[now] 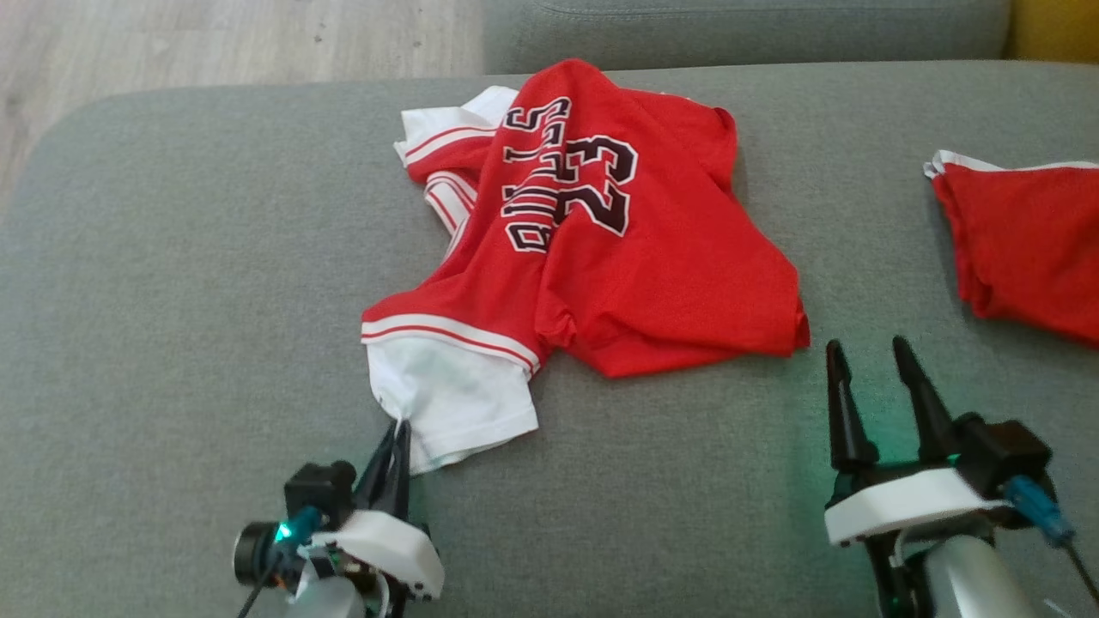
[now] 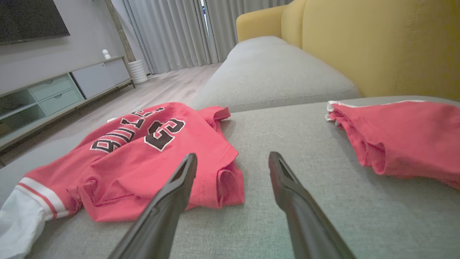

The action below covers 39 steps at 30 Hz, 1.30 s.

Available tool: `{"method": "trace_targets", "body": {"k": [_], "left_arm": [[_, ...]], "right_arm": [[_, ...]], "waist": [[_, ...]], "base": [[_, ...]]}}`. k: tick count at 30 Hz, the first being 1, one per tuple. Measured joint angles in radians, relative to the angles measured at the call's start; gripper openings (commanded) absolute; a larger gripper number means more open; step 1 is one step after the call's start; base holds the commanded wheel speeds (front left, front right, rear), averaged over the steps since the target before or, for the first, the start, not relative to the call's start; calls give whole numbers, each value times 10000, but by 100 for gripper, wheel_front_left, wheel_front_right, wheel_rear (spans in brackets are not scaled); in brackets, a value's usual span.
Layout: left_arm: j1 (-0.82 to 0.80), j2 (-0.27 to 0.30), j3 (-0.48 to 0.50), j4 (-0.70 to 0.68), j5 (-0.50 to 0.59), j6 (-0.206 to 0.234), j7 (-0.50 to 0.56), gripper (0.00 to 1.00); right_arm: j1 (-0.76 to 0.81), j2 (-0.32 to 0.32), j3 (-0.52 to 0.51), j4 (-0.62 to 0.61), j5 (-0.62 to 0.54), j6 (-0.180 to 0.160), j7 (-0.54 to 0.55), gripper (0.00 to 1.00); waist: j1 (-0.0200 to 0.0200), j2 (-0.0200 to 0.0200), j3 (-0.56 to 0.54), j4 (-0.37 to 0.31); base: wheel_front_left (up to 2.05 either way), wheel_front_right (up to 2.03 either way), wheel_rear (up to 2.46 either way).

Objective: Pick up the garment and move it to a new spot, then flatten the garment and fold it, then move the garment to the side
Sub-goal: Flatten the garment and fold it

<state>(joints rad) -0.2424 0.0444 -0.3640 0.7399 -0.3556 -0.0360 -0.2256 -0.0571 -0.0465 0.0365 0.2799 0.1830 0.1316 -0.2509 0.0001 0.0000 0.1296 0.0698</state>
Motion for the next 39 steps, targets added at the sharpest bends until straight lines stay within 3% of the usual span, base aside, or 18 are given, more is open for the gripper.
{"method": "trace_targets", "body": {"k": [15,28,39], "left_arm": [[752,4,1411,-3266,297,190,-253,0],[857,2,1381,-3561,249,190,-253,0],[854,0,1381,-3559,245,188,-253,0]], "right_arm": [[-1133,-6,681,2748,-305,0,251,100],[-2213,-12,838,4228,-899,0,577,100],[-2634,-15,709,4761,-1258,0,472,100]], "waist": [[0,0,-24,489],[0,0,174,672],[-1,0,192,696]], "base": [[0,0,0],[0,0,0],[0,0,0]]}}
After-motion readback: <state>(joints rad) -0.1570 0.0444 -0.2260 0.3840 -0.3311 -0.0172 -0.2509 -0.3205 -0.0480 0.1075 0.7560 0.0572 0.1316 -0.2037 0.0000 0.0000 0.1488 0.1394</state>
